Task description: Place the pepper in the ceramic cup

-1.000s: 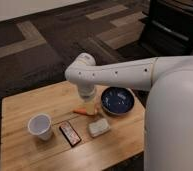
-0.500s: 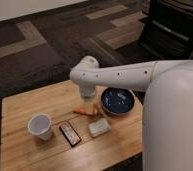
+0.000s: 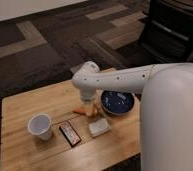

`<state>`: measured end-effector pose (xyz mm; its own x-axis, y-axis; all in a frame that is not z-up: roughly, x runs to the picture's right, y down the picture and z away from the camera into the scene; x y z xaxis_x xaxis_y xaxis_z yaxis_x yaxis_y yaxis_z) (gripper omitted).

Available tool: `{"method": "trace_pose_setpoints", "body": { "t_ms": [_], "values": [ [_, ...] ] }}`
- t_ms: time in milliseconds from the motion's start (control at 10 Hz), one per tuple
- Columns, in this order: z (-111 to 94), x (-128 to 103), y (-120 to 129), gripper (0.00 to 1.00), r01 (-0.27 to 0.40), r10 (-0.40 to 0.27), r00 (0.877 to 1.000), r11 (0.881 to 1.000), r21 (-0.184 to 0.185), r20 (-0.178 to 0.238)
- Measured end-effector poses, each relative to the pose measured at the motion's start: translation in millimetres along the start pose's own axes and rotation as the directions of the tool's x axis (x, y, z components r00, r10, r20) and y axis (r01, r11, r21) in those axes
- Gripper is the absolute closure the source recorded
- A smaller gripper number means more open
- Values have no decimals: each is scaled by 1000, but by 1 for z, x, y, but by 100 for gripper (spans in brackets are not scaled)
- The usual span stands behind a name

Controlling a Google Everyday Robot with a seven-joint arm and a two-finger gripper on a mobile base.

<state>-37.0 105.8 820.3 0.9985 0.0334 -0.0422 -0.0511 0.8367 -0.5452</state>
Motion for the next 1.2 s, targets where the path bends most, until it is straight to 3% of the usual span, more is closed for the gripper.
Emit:
{"method": "trace_pose_setpoints", "body": {
  "t_ms": [500, 900, 1000, 1200],
  "values": [
    [19, 4, 3, 35, 1, -1, 1000, 1000, -3, -13],
    [23, 12, 9, 35, -20, 20, 1000, 1000, -16, -22],
    [25, 16, 11, 42, -31, 30, 999, 999, -29, -27],
    [24, 20, 14, 68, -41, 39, 998, 998, -44, -43]
  ]
}}
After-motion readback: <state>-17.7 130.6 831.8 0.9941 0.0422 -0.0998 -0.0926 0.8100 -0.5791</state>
